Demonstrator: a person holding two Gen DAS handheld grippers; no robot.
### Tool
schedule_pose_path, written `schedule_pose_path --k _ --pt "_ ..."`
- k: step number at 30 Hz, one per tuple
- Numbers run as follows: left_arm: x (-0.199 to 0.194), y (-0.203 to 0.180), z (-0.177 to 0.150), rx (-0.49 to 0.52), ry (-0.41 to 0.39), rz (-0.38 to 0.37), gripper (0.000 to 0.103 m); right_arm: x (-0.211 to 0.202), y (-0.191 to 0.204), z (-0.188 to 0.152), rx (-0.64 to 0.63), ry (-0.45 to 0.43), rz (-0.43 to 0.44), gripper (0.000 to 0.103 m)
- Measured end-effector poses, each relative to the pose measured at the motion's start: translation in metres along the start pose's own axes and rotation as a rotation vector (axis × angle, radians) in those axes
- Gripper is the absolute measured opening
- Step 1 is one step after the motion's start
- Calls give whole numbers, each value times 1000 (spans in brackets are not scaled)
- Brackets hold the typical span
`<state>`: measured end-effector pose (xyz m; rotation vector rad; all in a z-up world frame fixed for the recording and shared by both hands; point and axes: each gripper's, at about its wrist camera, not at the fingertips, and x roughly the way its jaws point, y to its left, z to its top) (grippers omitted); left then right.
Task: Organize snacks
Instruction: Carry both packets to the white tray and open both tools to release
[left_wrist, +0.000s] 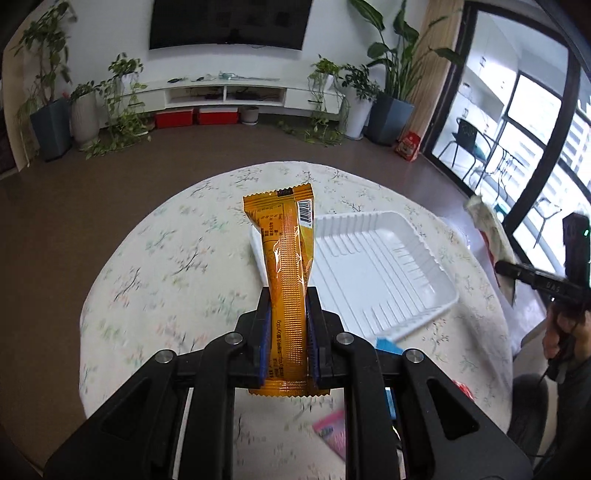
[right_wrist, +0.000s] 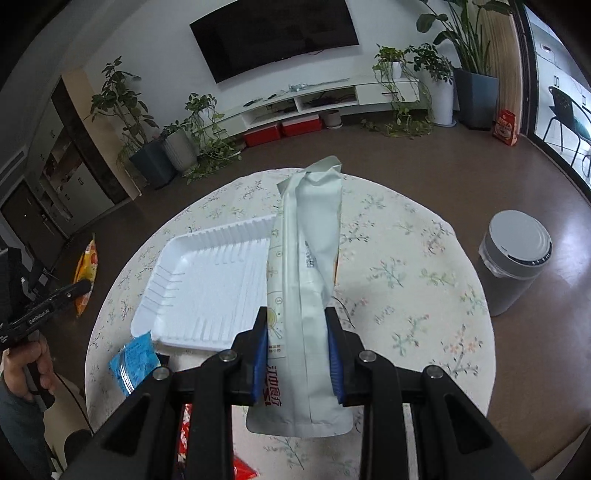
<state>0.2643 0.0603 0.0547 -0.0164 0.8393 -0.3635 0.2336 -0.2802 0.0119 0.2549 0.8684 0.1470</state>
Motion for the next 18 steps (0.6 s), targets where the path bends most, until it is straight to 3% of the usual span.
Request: schedule_pose_path --k 9,18 --pt "102 -22 22 46 109 -9 14 87 36 34 -95 92 0 30" --pt "155 -24 9 82 173 26 15 134 34 24 -119 174 -61 30"
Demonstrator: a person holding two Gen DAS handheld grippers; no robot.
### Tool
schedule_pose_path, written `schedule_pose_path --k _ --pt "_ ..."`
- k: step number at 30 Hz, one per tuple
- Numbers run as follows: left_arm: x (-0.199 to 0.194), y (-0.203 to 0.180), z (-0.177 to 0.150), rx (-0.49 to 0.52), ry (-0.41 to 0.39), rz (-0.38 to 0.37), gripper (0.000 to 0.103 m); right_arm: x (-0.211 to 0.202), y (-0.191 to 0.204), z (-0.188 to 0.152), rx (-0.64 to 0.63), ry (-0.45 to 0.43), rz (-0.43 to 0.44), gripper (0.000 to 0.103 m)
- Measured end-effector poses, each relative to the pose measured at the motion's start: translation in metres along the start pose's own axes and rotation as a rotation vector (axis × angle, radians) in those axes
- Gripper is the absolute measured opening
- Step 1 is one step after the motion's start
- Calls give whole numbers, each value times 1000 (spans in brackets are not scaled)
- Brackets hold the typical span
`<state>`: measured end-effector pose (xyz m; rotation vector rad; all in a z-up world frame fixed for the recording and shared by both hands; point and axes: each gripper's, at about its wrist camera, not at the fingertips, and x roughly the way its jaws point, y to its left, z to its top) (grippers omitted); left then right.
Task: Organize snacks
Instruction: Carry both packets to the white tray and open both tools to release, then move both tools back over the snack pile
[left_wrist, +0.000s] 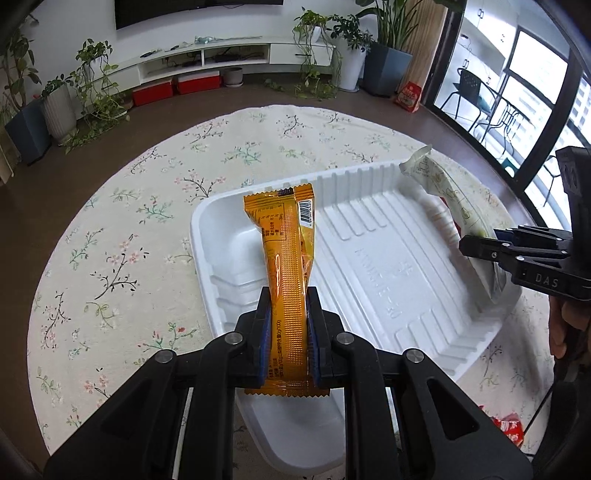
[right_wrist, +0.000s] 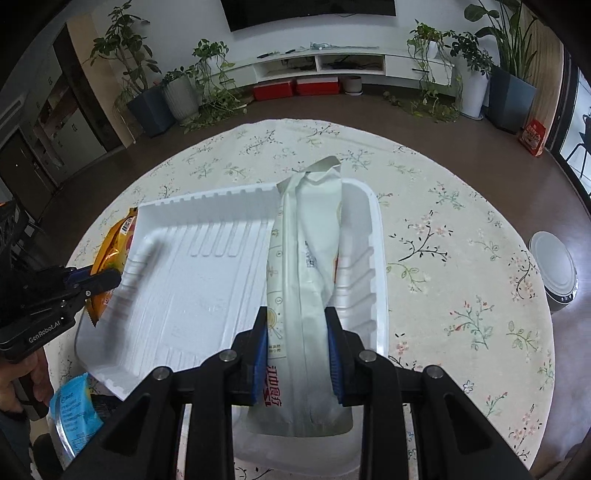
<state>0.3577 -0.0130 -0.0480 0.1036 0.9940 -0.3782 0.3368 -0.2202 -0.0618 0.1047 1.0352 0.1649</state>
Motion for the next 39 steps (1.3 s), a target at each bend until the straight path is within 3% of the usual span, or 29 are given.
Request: schedule_pose_path --k 11,17,24,30,35,39 --pt "37 -12 -6 45 31 22 16 12 5 -9 -58 21 -47 32" --pt "38 -17 -1 46 30 26 16 13 7 -15 -47 31 -59 40" --pt "32 -13 2 34 12 27 18 5 9 -18 -44 8 -70 43" --pt "22 -12 0 26 -9 22 47 -10 6 -18 -36 -25 -76 50" --pt "-4 -3 -6 -8 -53 26 50 -29 1 -23 -15 -49 -59 54" --pt "-48 8 -17 -56 -134 22 64 -65 -9 -36 26 -114 -21 67"
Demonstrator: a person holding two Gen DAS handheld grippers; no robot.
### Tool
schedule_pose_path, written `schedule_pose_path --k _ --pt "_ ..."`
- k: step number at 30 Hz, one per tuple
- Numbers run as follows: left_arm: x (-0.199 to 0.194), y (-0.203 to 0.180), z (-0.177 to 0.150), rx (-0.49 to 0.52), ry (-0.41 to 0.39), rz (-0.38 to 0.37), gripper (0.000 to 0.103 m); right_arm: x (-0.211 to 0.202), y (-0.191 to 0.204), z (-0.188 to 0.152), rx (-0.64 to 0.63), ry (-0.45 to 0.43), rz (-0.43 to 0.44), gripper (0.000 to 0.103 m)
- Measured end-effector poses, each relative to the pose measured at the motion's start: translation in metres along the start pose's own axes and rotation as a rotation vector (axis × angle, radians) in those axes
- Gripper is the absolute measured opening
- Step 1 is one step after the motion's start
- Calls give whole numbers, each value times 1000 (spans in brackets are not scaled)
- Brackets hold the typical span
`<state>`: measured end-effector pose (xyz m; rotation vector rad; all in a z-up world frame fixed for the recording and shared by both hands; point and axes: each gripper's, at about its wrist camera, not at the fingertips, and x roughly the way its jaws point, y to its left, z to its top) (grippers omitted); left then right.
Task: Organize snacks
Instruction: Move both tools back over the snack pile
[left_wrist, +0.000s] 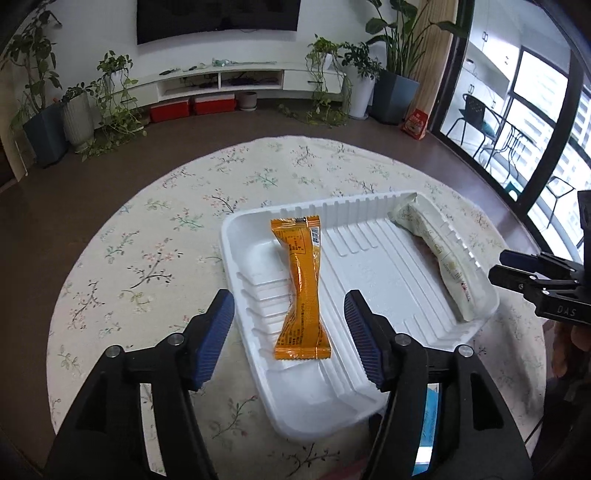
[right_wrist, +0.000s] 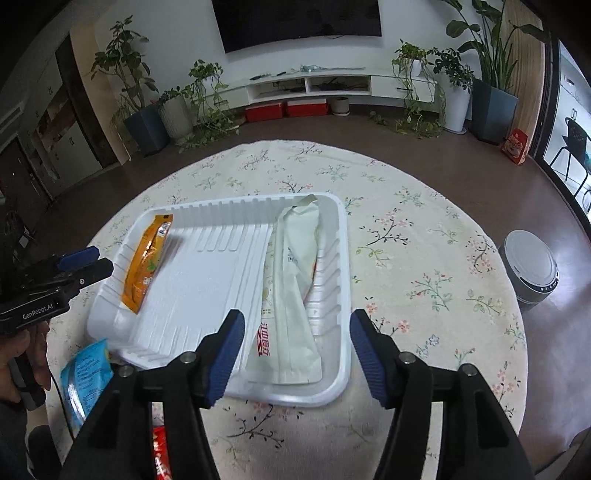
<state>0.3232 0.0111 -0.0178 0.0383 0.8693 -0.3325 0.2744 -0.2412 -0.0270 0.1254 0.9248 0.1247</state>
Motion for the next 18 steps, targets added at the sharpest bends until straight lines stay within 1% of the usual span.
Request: schedule_pose_path --k 1,2,3,4,6,8,12,14,16,18 --pt "-14 4 -4 -18 -25 -1 70 -11 -3 -4 11 -22 11 71" --pt "-26 7 -8 -31 -42 -5 74 -24 -7 -9 24 -46 22 73" --pt "-41 10 -15 -48 -63 -7 82 -35 -9 -15 32 -66 33 76" --pt "-54 13 -20 -59 -81 -2 87 -45 -12 -20 37 -83 43 79" --pt "-81 16 -36 -72 -110 -14 90 -67 -16 -36 49 -113 65 82" --pt "-104 16 -53 -70 -132 -9 97 -85 -18 -52 50 -137 77 83" --pt "-149 9 -92 -84 -169 9 98 -111 -21 -86 50 -167 71 84" --pt "-169 0 -118 -103 -156 14 98 -120 -22 -105 78 -168 100 86" --pt "-184 -14 -147 -110 -143 52 98 -125 -18 -126 90 -151 128 87" --pt "-194 -34 -179 -89 -116 74 98 -126 -8 -147 75 -122 146 87"
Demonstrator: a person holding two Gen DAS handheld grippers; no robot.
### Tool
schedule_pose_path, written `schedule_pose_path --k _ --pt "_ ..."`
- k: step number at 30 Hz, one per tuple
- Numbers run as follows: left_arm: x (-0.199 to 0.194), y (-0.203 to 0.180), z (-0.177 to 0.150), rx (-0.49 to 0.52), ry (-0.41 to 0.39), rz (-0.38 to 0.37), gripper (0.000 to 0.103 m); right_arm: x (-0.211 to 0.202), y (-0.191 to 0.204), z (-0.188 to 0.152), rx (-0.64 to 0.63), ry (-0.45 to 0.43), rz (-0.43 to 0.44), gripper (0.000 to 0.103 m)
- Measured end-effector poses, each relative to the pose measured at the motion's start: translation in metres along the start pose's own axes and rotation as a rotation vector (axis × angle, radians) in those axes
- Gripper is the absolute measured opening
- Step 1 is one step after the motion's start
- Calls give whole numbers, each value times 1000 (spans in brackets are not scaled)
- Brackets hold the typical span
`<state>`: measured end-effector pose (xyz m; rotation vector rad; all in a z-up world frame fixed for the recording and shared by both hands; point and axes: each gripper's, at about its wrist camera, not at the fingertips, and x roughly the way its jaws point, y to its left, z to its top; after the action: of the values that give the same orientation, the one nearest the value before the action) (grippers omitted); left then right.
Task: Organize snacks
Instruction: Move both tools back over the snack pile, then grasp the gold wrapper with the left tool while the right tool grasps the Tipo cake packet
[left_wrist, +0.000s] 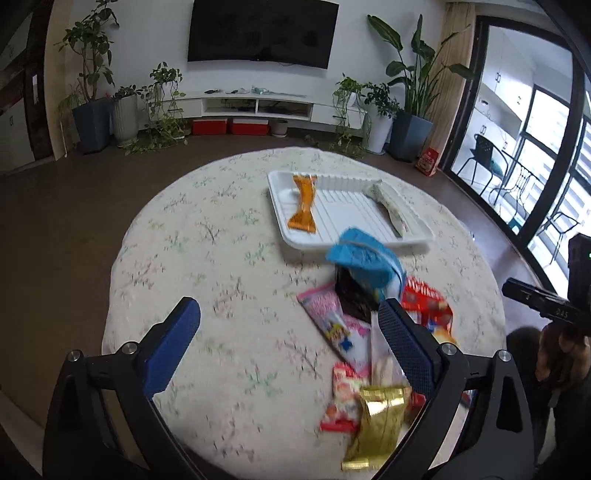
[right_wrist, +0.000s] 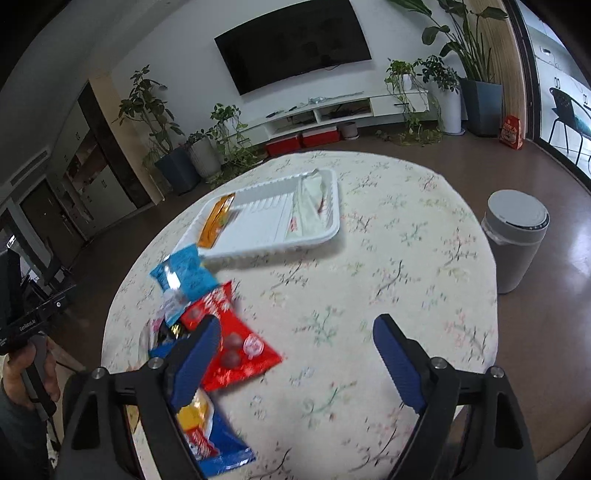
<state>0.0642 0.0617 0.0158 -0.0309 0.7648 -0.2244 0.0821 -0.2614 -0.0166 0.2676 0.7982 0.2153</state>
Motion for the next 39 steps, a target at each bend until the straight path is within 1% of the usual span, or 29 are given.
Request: schedule_pose_path --k 2,4,6,8,10,13,14,18,21,25,27,29,31,32,33,34,37,38,39 --pt "-6 -17 -30 36 37 10 98 -1 10 -18 -8 28 13 87" --pt "-5 -33 -58 55 79 44 98 -1 21 -32 -5 48 43 87" --pt "-2 -42 -79 47 121 27 98 -3 33 -43 -24 60 59 87" --pt "1 -47 -91 28 132 11 98 -4 48 -50 -80 53 57 87" --pt "5 -52 -93 21 132 -5 98 -6 60 -55 -137 52 47 87" --pt "12 -60 -92 59 148 2 97 -4 72 -58 -185 74 45 87" --pt "14 -62 -91 70 158 -12 97 -3 74 -60 -194 88 52 87" --pt "20 -65 -91 94 193 -38 97 5 81 -67 -231 127 44 87" --pt "27 -65 -88 98 219 -48 97 7 85 -70 -251 133 35 87" --pt "30 -62 -82 80 213 -86 97 11 87 -72 -257 148 37 87" --pt "33 -62 -80 75 222 -93 97 14 87 -73 -259 166 34 87" --pt "36 -62 -78 78 228 -94 91 16 87 -73 -263 179 41 86" --pt "39 -61 -78 72 239 -106 76 18 88 -73 -275 189 42 81" --pt "42 -60 -76 67 245 -112 71 21 89 -73 -281 198 42 80" --pt "44 -60 -76 65 255 -116 63 23 90 -73 -286 209 42 77" --pt "45 -60 -77 66 260 -114 60 25 90 -72 -289 218 44 76" --pt "47 -61 -77 76 267 -102 60 31 93 -72 -301 240 57 72" --pt "48 -61 -77 76 267 -103 57 33 94 -72 -305 246 61 72" --pt "49 -61 -77 77 269 -107 52 34 95 -72 -310 251 64 71"
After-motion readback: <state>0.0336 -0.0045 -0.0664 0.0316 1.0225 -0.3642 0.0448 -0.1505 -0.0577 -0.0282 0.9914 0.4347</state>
